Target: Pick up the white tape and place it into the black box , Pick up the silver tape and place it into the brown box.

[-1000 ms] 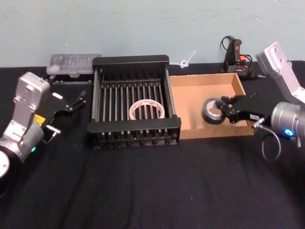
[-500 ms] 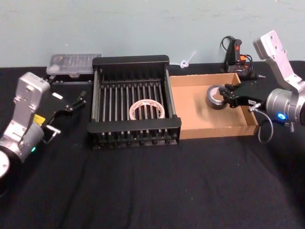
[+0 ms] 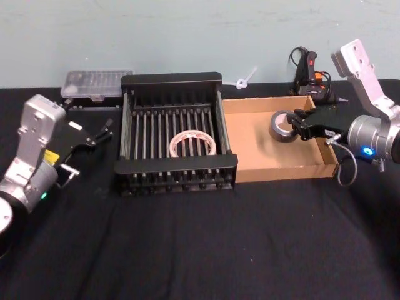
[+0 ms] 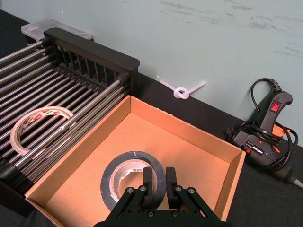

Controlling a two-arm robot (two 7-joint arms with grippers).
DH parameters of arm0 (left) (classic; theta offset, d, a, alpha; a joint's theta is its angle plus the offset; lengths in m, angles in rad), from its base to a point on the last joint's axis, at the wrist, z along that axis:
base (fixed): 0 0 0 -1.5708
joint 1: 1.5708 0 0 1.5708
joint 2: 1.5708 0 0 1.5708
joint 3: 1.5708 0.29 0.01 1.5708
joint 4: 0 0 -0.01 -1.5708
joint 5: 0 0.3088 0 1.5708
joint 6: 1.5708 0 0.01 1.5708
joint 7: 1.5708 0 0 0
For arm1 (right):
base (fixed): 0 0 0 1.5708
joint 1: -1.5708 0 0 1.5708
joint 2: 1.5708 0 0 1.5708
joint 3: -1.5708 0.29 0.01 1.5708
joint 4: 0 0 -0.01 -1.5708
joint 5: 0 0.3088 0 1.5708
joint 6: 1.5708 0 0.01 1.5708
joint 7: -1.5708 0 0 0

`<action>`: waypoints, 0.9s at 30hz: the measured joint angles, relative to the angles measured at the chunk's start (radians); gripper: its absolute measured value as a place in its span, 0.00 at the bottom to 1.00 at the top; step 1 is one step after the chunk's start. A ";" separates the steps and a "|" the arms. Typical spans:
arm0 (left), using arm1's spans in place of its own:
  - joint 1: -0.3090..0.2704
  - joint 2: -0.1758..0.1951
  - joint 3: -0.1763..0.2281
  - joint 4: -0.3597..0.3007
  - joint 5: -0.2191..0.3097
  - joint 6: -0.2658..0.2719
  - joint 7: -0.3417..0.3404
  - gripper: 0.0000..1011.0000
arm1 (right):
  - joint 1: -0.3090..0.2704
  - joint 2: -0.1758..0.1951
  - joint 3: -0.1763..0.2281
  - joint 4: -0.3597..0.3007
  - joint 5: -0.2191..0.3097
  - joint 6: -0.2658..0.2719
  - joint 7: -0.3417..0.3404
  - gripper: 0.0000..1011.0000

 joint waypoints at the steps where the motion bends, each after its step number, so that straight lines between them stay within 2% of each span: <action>1: 0.000 0.000 0.000 0.000 0.000 0.000 0.000 0.99 | 0.000 0.000 0.000 0.000 0.000 0.000 0.000 0.17; 13: 0.000 0.000 0.000 0.000 0.000 0.000 0.000 0.99 | -0.002 0.002 0.000 -0.003 0.001 0.001 -0.001 0.18; 21: 0.000 0.000 0.000 0.000 0.000 0.000 0.000 0.99 | -0.002 0.002 0.000 -0.004 0.002 0.002 -0.001 0.42; 22: 0.000 0.000 0.000 0.000 0.000 0.000 0.000 0.99 | -0.002 0.002 0.000 -0.004 0.002 0.002 -0.001 0.48; 25: 0.000 0.000 0.000 0.000 0.000 0.000 0.000 0.99 | -0.002 0.003 0.000 -0.005 0.002 0.002 -0.001 0.53; 27: 0.000 0.000 0.000 0.000 0.000 0.000 0.000 0.99 | -0.002 0.003 0.000 -0.005 0.002 0.002 -0.001 0.62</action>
